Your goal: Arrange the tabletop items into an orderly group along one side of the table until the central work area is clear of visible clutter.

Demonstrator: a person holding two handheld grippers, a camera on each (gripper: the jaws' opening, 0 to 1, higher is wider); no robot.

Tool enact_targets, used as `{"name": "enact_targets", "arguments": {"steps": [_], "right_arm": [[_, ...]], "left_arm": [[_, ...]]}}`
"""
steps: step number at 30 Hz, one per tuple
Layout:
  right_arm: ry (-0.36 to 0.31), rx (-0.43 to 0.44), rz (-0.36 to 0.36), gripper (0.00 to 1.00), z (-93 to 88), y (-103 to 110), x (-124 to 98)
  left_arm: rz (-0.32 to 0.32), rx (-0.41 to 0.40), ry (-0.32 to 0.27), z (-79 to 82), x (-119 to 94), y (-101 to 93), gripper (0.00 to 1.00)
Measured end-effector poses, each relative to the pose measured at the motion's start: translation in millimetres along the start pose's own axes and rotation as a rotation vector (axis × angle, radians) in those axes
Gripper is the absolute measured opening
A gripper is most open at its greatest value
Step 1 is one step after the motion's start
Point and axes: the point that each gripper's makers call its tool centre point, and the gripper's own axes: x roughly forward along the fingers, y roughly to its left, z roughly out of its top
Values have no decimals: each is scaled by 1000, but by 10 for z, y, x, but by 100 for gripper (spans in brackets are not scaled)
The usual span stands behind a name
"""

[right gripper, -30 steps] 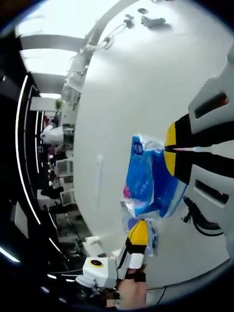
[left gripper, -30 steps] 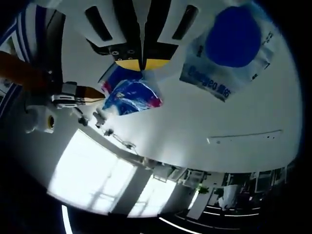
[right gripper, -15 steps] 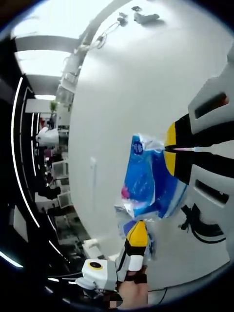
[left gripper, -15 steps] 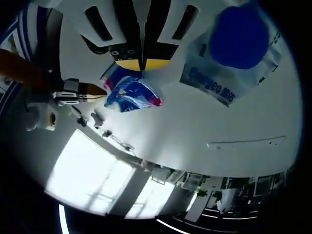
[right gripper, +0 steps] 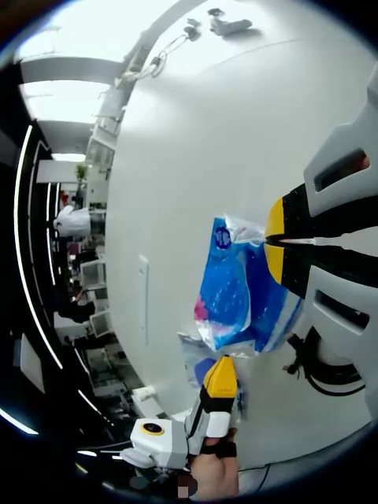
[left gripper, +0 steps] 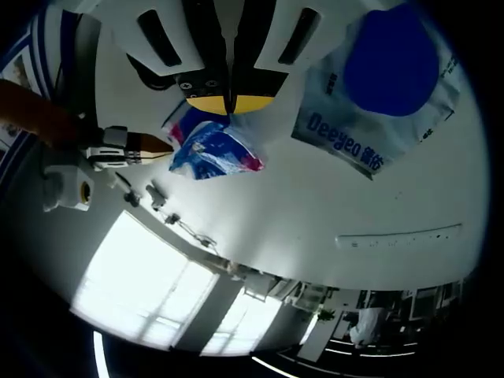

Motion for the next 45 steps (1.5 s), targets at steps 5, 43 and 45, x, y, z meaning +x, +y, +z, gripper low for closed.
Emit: {"name": "enact_targets", "arguments": {"steps": [5, 43, 45], "right_arm": [[10, 6, 0, 0, -58, -6, -1], [42, 22, -6, 0, -238, -2, -25], [45, 31, -2, 0, -243, 11, -27]], "left_arm": [[-1, 3, 15, -78, 8, -19, 0], [12, -23, 22, -158, 45, 1, 0], [15, -22, 22, -163, 45, 5, 0]]}}
